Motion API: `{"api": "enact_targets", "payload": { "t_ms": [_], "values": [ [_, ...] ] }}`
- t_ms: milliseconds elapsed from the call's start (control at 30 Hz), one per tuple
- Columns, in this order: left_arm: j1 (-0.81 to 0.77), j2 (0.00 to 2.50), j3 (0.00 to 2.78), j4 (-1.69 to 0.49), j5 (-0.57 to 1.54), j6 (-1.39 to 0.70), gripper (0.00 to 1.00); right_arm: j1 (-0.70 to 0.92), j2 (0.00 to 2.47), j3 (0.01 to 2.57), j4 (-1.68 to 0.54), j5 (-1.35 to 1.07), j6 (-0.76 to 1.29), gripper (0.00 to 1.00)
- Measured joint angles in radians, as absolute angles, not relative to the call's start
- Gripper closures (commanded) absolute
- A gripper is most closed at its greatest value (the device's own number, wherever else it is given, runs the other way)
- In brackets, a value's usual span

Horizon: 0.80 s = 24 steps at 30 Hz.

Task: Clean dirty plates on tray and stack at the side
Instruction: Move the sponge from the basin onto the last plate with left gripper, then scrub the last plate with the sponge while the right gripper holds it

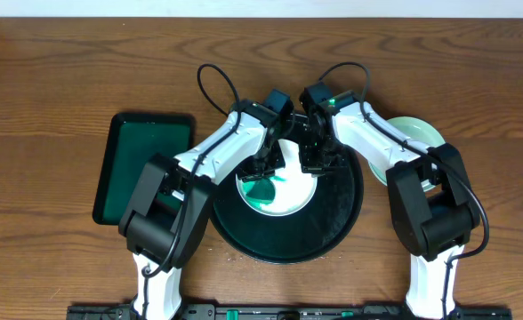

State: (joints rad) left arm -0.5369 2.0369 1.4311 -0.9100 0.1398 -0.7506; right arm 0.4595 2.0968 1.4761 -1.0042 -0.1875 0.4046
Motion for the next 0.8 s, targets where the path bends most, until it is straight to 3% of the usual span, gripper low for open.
{"api": "enact_targets", "payload": {
  "t_ms": [367, 567, 800],
  "values": [
    [-0.518, 2.061, 1.430, -0.755, 0.451, -0.480, 0.93, 0.459, 2.097, 1.476, -1.003, -0.188, 0.402, 0.99],
    [-0.482, 2.061, 1.432, -0.798, 0.426, -0.522, 0.93, 0.459, 2.098, 1.476, -1.003, -0.189, 0.399, 0.99],
    [-0.408, 2.053, 1.459, -0.989, 0.244, -0.603, 0.93, 0.459, 2.099, 1.476, -0.994, -0.207, 0.385, 0.99]
  ]
}}
